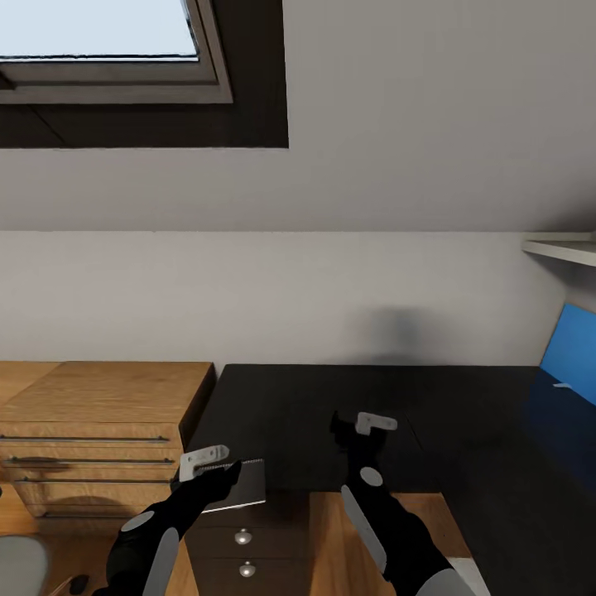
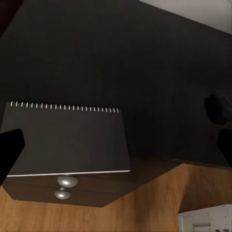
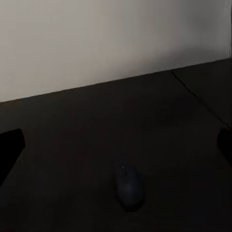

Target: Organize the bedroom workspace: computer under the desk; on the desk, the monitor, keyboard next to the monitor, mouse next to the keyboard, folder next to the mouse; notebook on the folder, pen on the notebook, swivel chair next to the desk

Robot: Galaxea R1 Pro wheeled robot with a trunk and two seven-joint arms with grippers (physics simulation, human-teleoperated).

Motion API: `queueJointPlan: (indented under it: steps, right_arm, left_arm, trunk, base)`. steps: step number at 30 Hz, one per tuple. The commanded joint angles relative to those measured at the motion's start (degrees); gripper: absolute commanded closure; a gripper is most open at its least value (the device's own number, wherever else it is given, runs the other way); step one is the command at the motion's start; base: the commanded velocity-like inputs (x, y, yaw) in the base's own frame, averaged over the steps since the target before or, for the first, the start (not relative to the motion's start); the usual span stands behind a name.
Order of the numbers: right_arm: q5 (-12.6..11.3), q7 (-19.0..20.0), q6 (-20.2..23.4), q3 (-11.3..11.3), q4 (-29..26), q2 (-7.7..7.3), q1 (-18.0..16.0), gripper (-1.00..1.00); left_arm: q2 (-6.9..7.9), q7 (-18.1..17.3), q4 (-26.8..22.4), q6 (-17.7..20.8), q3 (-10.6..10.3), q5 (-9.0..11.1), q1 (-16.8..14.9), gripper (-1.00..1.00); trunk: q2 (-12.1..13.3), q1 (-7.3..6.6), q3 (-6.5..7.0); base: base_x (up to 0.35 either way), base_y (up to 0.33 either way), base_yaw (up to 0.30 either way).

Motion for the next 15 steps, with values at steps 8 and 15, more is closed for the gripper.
queueJointPlan:
  steps: [8, 15]
  right_arm:
    - [-0.13, -1.73, 22.97, 0.33, 2.33, 0.06, -4.44, -1.00]
    - [0.16, -1.91, 26.83, 0.28, 2.83, -0.05, -5.58, -1.00]
  left_arm:
    - [-0.04, 0.32, -0.06, 0.30, 0.05, 0.60, -0.04, -1.00]
    - [-0.04, 0.32, -0.09, 0.21, -0.03, 0.60, -0.04, -1.00]
  trunk:
    - [-0.06, 0.01, -0.08]
    - [-0.06, 0.01, -0.08]
  base:
    - [0.000, 0.000, 0.000]
    - [0.000, 0.000, 0.000]
